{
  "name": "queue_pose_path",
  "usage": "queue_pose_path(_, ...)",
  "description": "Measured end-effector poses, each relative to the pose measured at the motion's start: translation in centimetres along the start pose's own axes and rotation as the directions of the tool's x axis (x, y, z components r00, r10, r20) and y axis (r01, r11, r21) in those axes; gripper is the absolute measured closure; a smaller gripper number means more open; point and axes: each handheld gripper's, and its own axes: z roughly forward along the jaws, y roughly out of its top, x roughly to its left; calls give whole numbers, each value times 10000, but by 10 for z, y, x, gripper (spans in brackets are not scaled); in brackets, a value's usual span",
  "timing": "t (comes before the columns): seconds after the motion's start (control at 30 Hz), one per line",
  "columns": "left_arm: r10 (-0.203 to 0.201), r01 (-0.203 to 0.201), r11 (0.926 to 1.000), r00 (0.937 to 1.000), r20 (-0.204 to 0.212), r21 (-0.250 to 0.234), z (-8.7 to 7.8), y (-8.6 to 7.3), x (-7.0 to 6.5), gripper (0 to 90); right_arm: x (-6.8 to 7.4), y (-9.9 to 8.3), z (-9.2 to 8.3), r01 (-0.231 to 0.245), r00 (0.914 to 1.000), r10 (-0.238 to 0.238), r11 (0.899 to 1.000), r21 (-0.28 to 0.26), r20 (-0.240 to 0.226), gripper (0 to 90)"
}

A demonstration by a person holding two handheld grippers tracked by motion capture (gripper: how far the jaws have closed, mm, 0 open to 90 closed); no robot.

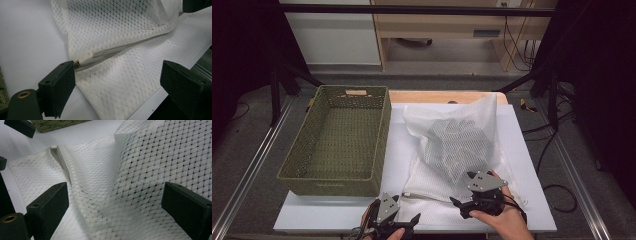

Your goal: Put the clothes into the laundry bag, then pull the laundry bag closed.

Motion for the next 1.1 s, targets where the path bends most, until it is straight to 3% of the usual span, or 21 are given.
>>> queue_pose_path(0.27, -254, 254, 9997, 9996, -98, -75, -1, 0, 4, 133, -1, 1, -1, -34, 9999, 35, 10000, -93, 99, 84)
queue_pose_path(0.67, -652, 653, 9976, 9978, 75, -244, -3, 0, 7, 153, 0, 2, -2, -40, 9998, 43, 9999, -130, 186, 106)
queue_pose_path(1.1, -599, 601, 9979, 9981, 113, -237, 1, 0, 11, 174, 4, 4, 0, 73, 10000, -72, 9999, -153, 64, 123)
